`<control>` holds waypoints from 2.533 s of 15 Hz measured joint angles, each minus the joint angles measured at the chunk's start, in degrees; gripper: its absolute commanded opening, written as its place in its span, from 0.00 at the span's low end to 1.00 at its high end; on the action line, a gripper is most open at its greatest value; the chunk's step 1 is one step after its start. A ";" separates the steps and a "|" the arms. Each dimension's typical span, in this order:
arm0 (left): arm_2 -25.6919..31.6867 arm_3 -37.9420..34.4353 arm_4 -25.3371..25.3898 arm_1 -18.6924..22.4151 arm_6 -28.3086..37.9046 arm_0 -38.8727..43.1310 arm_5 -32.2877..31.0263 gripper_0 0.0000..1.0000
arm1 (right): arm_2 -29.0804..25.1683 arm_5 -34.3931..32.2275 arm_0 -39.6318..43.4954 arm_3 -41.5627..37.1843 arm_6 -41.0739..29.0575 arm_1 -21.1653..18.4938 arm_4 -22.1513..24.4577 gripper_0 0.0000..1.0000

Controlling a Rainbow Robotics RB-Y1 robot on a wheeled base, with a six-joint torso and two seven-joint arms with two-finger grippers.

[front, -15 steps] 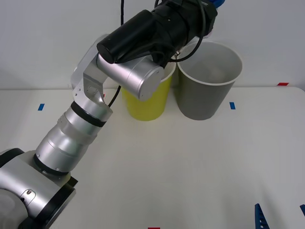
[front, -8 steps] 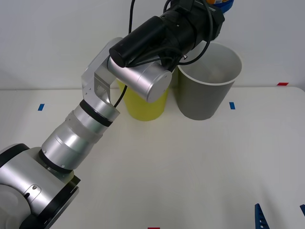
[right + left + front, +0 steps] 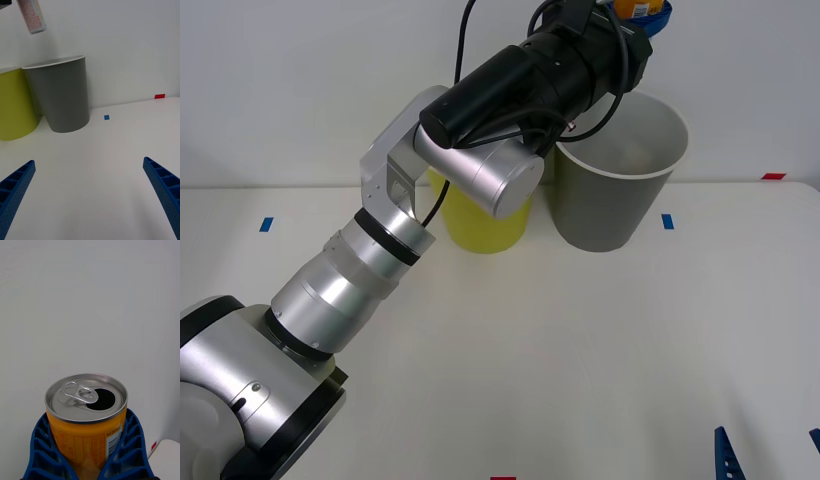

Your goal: Put cans in the gray bin and PET bottles in the light green bin.

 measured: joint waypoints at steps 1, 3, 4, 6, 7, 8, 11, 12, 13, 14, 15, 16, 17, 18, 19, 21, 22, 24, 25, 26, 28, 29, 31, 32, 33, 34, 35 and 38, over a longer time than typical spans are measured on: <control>-0.06 0.00 -0.01 -0.01 0.04 0.00 0.00 0.00 | 0.00 0.00 0.00 0.00 0.00 0.00 0.00 1.00; -0.49 0.00 -0.02 0.08 0.10 -0.17 0.00 0.00 | 0.00 0.00 0.00 0.00 0.00 0.00 0.00 1.00; -0.58 0.00 -0.03 0.10 0.13 -0.31 0.00 0.81 | 0.00 0.00 0.00 0.00 0.00 0.00 0.00 1.00; -0.62 0.00 -0.03 0.11 0.21 -0.42 0.07 1.00 | 0.00 0.00 0.00 0.00 0.00 0.00 0.00 1.00; -0.62 0.00 -0.03 0.16 0.25 -0.44 0.07 1.00 | 0.00 0.00 0.00 0.00 0.00 0.00 0.00 1.00; -0.62 0.00 -0.03 0.29 0.30 -0.46 0.07 1.00 | 0.00 0.00 0.00 0.00 0.00 0.00 0.00 1.00; -0.67 0.00 -0.03 0.70 0.37 -0.61 0.07 1.00 | 0.00 0.00 0.00 0.00 0.00 0.00 0.00 1.00; -0.65 0.00 -0.12 0.78 0.37 -0.69 0.07 1.00 | 0.00 0.00 0.00 0.00 0.00 0.00 0.00 1.00; -0.64 0.00 -0.34 0.83 0.37 -0.78 0.07 1.00 | 0.00 0.00 0.00 0.00 0.00 0.00 0.00 1.00; -0.63 0.00 -0.42 0.88 0.39 -0.85 0.07 1.00 | 0.00 0.00 0.00 0.00 0.00 0.00 0.00 1.00; -0.63 0.00 -0.48 0.92 0.43 -0.87 0.07 1.00 | 0.00 0.00 0.00 0.00 0.00 0.00 0.00 1.00; -0.63 0.00 -0.55 0.97 0.45 -0.88 0.09 1.00 | 0.00 0.00 0.00 0.00 0.00 0.00 0.00 1.00; -0.63 0.00 -0.63 0.97 0.48 -0.90 0.11 1.00 | 0.00 0.00 0.00 0.00 0.00 0.00 0.00 1.00; -0.63 0.00 -0.71 0.94 0.54 -0.96 0.11 1.00 | 0.00 0.00 0.00 0.00 0.00 0.00 0.00 1.00; -0.63 0.00 -0.78 0.93 0.62 -1.02 0.12 1.00 | 0.00 0.00 0.00 0.00 0.00 0.00 0.00 1.00; -0.63 0.00 -0.82 0.92 0.71 -1.03 0.10 1.00 | 0.00 0.00 0.00 0.00 0.00 0.00 0.00 1.00; -0.63 0.00 -0.82 0.93 0.74 -1.03 0.06 1.00 | 0.00 0.00 0.00 0.00 0.00 0.00 0.00 1.00; -0.63 0.00 -0.83 1.30 0.95 -0.98 -0.80 1.00 | 0.00 0.00 0.00 0.00 0.00 0.00 0.00 1.00; -0.63 -0.05 -0.82 1.74 1.07 -0.82 -1.71 1.00 | 0.00 0.00 0.00 0.00 0.00 0.00 0.00 1.00; -0.62 -0.40 -0.79 2.38 1.21 -0.36 -2.69 1.00 | 0.00 0.00 0.00 0.00 0.00 0.00 0.00 1.00; -0.56 -3.26 -0.73 4.03 1.51 1.52 -3.51 1.00 | 0.00 0.00 0.00 0.00 0.00 0.00 0.00 1.00; -0.32 -5.22 -0.73 5.17 1.68 2.70 -3.56 1.00 | 0.00 0.00 0.00 0.00 0.00 0.00 0.00 1.00; 0.16 -8.62 -0.71 7.42 1.77 4.68 -3.42 1.00 | 0.00 0.00 0.00 0.00 0.00 0.00 0.00 1.00; 0.48 -10.78 -0.70 8.48 1.77 5.63 -2.78 1.00 | 0.00 0.00 0.00 0.00 0.00 0.00 0.00 1.00; 1.03 -13.20 -0.69 9.23 1.74 6.57 -0.38 1.00 | 0.00 0.00 0.00 0.00 0.00 0.00 0.00 1.00; 1.90 -16.35 -0.69 9.93 1.71 7.71 3.58 1.00 | 0.00 0.00 0.00 0.00 0.00 0.00 0.00 1.00; 3.00 -20.46 -0.70 10.59 1.62 9.16 8.25 1.00 | 0.00 0.00 0.00 0.00 0.00 0.00 0.00 1.00; 7.08 -32.18 -1.15 12.92 0.89 16.28 18.10 1.00 | 0.00 0.00 0.00 0.00 0.00 0.00 0.00 1.00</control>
